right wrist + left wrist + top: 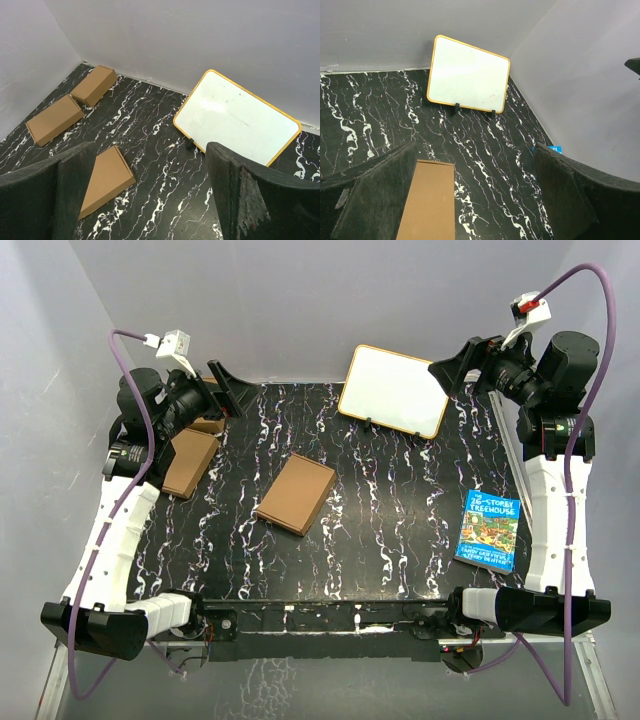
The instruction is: Fold the paper box
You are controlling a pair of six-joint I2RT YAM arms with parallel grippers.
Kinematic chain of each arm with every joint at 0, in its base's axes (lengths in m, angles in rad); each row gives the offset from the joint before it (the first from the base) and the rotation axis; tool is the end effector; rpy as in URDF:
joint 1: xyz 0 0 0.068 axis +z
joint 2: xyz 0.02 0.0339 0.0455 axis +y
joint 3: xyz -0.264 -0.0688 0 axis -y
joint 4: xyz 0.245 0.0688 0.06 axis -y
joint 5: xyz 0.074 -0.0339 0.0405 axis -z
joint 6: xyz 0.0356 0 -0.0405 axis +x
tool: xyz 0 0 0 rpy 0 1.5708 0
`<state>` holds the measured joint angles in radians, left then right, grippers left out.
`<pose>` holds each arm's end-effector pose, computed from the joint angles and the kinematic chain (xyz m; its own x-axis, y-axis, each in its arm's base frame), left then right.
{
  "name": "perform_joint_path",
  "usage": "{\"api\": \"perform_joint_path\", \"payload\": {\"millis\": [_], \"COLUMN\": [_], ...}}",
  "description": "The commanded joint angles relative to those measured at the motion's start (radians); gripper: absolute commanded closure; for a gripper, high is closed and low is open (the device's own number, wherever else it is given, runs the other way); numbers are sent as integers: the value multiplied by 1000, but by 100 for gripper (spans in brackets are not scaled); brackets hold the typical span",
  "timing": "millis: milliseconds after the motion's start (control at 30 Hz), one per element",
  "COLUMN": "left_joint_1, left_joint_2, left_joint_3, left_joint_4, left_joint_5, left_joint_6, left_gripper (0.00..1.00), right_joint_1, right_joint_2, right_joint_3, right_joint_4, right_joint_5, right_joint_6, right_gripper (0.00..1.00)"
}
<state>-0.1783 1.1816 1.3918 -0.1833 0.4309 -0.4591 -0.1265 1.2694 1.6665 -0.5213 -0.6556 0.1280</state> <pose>0.2466 -0.0595 0.4704 -0.2298 -0.3677 -0.9011 0.5246 0.7331 -0.4329 0.2466 -0.0095 0.5030 -0.1857 0.1256 -0.9745 -0.4803 0.8536 0.2016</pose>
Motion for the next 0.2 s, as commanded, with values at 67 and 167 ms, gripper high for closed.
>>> {"api": "perform_joint_path", "payload": {"millis": [67,167], "left_joint_1": [5,5], "left_joint_2": [-16,-17], "left_joint_3": [4,4], "left_joint_4": [15,14], "left_joint_5": [17,17], "left_joint_6": [11,12], "left_gripper": [3,3], "right_joint_1": [-7,-8], "right_joint_2": [-17,-16], "right_joint_3": [49,54], "right_joint_4": [23,26], "right_joint_5": [25,56], "right_joint_6": [-19,-21], "right_gripper": [0,0]}}
